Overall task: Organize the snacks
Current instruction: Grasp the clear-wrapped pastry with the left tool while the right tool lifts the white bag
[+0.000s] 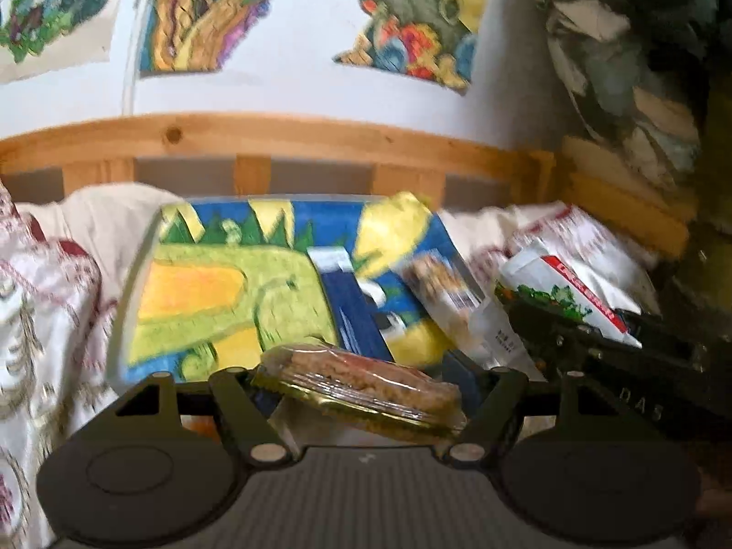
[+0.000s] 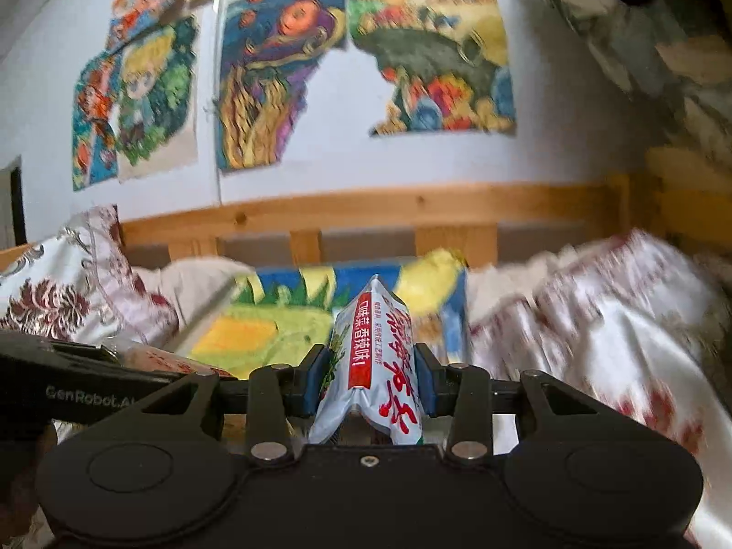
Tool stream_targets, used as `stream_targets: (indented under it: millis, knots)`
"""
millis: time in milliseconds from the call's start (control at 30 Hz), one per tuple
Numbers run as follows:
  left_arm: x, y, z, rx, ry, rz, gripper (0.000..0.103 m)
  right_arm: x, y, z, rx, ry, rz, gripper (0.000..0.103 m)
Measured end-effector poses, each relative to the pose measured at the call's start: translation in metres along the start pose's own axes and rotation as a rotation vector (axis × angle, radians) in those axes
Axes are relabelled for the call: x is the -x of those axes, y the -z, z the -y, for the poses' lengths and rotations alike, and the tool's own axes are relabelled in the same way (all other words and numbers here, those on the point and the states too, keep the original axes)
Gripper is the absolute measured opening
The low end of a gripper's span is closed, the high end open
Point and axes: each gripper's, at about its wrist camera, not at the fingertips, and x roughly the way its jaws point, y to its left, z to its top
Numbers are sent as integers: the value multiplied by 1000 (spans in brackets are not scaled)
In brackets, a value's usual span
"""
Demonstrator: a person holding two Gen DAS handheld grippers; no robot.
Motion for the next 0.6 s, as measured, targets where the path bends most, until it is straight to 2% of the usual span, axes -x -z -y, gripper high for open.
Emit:
stream_targets:
  millis: [167,300,467,600]
  knots:
    - [-30,-29,-17,58,-75,45,75,-36,-16,-4,35,0,58,42]
    - [-66,-45,-27,84,-125,51,75,-67,-22,4,29,-3,62,42]
    - [-101,-56,-33,67,-156,8,75,-95,-21,16,-44,-62,18,42]
    - [-117,-59,-37,29,-163,-60,75,-113,-11,17,-65,-72,-24,43]
